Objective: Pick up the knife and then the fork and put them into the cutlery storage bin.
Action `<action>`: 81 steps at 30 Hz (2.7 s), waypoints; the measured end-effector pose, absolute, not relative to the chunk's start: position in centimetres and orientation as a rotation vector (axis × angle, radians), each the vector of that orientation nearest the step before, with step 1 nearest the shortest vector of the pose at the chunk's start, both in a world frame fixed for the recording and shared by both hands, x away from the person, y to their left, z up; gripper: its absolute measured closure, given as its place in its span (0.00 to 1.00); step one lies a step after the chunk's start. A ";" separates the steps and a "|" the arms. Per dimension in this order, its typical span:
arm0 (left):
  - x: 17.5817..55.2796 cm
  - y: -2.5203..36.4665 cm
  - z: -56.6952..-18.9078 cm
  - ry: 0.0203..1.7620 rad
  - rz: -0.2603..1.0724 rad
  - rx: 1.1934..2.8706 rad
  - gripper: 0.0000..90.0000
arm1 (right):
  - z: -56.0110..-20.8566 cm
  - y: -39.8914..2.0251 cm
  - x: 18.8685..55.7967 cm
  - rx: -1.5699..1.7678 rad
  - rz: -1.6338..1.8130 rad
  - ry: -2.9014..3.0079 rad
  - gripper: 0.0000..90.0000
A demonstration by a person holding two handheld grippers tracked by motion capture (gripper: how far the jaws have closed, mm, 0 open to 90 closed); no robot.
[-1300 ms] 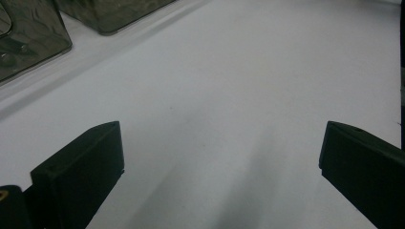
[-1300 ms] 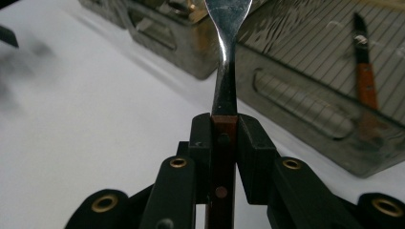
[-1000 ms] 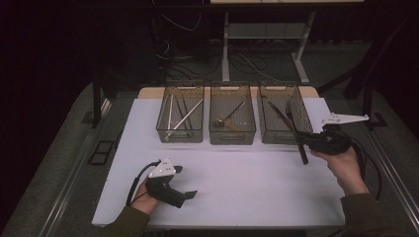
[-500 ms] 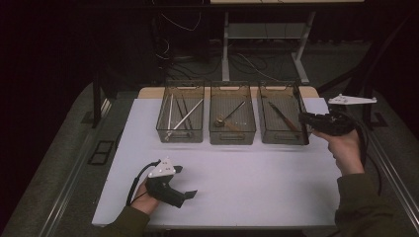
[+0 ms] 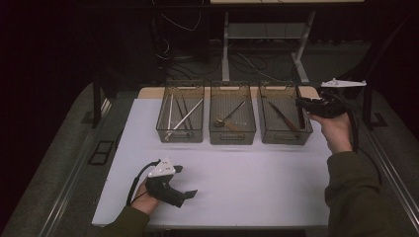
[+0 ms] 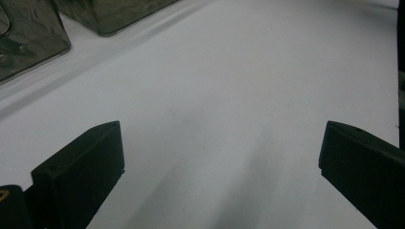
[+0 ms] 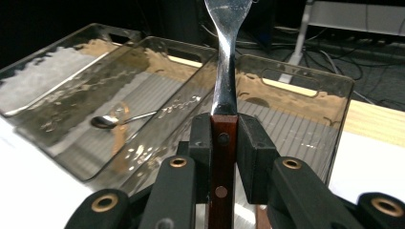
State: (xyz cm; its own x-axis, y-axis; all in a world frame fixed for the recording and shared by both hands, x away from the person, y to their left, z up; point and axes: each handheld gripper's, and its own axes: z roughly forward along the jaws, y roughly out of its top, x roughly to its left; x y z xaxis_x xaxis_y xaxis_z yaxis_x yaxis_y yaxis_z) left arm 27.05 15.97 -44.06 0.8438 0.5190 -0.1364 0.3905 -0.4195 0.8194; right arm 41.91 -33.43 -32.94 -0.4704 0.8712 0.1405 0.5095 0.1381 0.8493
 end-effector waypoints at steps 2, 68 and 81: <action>27.1 16.0 -44.0 0.663 0.170 2.060 0.00 | -33.3 -33.3 42.6 1.330 1.244 2.039 0.86; 27.4 16.1 -44.0 0.664 0.176 2.066 0.00 | -38.7 -30.4 34.8 1.163 1.298 2.164 0.16; 27.4 16.1 -43.9 0.664 0.181 2.061 0.00 | -40.8 -29.6 30.8 1.123 1.381 2.161 0.16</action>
